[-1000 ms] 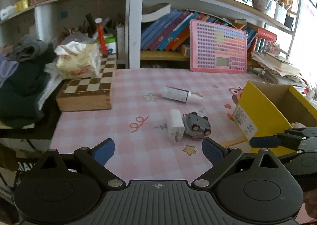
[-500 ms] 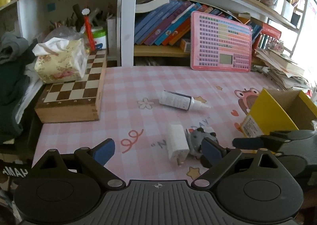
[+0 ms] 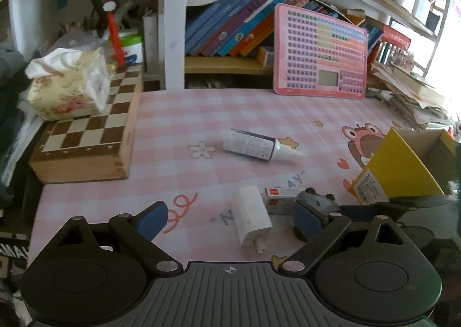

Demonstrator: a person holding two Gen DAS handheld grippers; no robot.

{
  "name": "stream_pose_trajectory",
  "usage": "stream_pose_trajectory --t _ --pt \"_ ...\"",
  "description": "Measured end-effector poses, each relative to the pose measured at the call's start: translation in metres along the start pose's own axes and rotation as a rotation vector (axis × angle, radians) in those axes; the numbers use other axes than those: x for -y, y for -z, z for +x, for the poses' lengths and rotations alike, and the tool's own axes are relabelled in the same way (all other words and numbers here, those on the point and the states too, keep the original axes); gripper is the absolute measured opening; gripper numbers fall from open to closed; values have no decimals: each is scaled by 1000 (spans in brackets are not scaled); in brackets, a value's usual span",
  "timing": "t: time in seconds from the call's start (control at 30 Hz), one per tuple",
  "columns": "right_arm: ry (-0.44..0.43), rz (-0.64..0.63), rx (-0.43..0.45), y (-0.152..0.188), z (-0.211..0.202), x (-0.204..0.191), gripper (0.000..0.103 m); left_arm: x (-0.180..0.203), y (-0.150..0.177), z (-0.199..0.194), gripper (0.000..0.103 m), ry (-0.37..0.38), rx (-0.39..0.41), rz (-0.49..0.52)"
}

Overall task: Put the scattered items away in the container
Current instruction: 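Grasp the white charger with the left tool while the right tool grasps the gray toy car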

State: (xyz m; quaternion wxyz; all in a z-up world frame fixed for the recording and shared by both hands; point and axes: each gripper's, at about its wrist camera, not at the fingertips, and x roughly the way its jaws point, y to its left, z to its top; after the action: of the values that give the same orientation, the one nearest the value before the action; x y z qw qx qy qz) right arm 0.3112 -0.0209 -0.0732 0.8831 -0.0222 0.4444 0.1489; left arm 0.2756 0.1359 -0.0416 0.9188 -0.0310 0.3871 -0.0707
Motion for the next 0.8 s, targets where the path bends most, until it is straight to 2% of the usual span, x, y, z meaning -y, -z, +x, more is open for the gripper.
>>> stream_pose_trajectory --t 0.27,0.47,0.57,0.67,0.7,0.73,0.8 --pt "0 -49 -19 11 -5 2 58 17 -2 24 84 35 -42 44" --pt "-2 -61 -18 10 -3 2 58 23 0 46 67 28 -89 77" --pt "-1 -66 -17 8 -2 1 59 18 2 56 51 7 -115 72" --pt "5 -63 -25 5 2 -1 59 11 5 63 39 17 -130 48" --pt "7 -61 -29 4 4 -1 60 9 6 64 30 23 -137 43" --pt "8 -60 -34 4 6 -1 60 8 7 66 25 28 -144 39" --pt "11 -51 -42 2 10 -1 60 5 10 66 25 35 -139 28"
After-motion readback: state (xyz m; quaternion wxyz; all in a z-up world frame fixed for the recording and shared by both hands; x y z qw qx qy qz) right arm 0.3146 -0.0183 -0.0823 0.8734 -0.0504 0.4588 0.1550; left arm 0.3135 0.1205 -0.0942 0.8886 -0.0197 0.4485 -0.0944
